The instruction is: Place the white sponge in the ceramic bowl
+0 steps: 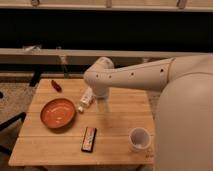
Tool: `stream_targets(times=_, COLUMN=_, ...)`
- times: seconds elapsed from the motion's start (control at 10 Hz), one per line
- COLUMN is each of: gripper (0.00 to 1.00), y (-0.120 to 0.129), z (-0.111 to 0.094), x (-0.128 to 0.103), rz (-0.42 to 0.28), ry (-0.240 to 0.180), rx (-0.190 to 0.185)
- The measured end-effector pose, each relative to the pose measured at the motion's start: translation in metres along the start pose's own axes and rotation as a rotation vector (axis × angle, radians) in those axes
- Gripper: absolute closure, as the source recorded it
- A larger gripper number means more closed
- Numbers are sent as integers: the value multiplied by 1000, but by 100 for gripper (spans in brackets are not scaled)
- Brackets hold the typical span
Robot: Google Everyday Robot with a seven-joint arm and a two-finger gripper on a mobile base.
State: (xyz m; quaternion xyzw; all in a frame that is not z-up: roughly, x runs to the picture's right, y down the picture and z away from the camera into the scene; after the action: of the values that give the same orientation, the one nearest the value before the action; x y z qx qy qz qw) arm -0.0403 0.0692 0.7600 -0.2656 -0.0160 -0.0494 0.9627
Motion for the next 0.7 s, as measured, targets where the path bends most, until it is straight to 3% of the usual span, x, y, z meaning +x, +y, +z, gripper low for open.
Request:
stream_targets(times=0.3, gripper=100, y=-8, z=-7, x=-67, rz=-176, ry=-12, rx=6)
stream_targets(times=0.7, gripper=100, y=22, z=-12, x=-141, rz=-364, ry=-38, rx=-1)
